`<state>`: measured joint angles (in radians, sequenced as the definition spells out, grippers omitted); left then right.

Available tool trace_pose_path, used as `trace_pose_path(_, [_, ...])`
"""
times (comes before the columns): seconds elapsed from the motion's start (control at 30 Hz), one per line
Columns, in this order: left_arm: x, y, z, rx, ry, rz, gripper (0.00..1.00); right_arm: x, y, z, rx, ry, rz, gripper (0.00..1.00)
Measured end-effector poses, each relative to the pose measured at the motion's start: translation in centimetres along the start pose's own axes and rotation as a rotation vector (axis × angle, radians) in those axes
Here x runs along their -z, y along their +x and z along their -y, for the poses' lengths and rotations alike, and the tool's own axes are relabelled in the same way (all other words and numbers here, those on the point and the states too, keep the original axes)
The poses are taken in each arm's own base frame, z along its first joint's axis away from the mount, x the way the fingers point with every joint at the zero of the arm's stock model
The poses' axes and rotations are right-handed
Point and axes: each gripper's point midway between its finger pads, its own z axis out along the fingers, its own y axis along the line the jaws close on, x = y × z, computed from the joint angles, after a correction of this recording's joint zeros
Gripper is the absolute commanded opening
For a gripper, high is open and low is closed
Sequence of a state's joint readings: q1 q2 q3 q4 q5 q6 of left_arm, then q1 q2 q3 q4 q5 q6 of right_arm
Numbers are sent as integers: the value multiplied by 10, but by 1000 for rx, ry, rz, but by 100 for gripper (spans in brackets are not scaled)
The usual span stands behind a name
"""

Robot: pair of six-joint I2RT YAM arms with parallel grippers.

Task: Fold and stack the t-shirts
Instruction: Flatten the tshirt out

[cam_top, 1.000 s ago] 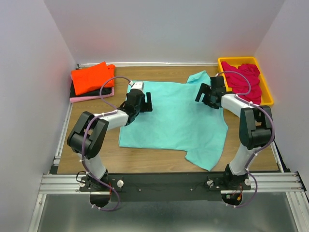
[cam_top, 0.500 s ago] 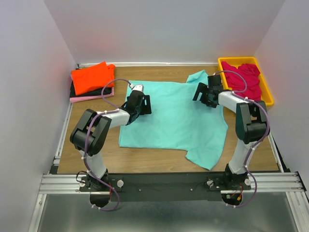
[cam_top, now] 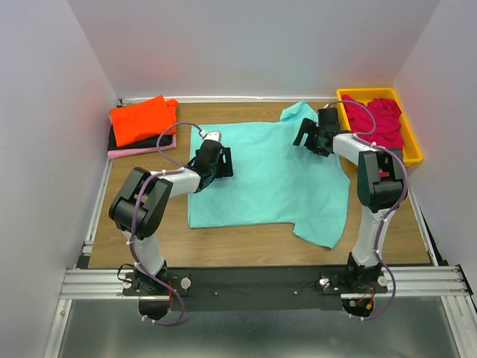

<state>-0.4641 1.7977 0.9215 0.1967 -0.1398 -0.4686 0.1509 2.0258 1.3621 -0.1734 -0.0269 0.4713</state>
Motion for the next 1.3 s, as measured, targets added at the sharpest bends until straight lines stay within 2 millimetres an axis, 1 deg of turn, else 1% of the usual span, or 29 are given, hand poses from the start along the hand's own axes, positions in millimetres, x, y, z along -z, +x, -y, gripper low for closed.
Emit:
trace_pose_path(0.2, [-4,-6,-6,8,-11,9,81,-13,-14,-13,1,-45,11,99])
trace_pose_path(0.33, [-8,-13,-16,23,-26,23,81,-20,-20,-21,3,-73,14,99])
trace_pose_path(0.47, [-8,-15,-20,26,-33,27,81,-26,-25,-29,5,-99,15,99])
trace_pose_path(0.73, [-9,-17,-27,15,-44,30,81,-33,-29,-46,16,-145,9,99])
trace_pose_path(0.9, [-8,-19,-30,4,-50,31,79,-32,-29,-52,21,-160,2,100])
trace_pose_path(1.0, [3,-27,-30,-4,-69,50,79,-30,-33,-55,25,-172,4,100])
trace_pose_path(1.1, [29,-38,-24,-2,-100,111,79,-24,-43,-60,42,-181,23,100])
trace_pose_path(1.17, [52,-42,-18,15,-112,159,79,-12,-53,-65,54,-192,46,100])
trace_pose_path(1.2, [62,-42,-17,37,-115,178,78,-3,-61,-70,58,-202,65,100])
trace_pose_path(1.23, [73,-35,-17,58,-121,190,78,3,-67,-71,59,-208,80,100])
trace_pose_path(1.27, [80,-31,-17,72,-124,196,78,15,-76,-75,58,-221,99,100])
trace_pose_path(1.3, [87,-20,-22,100,-140,193,77,23,-83,-78,59,-232,116,100])
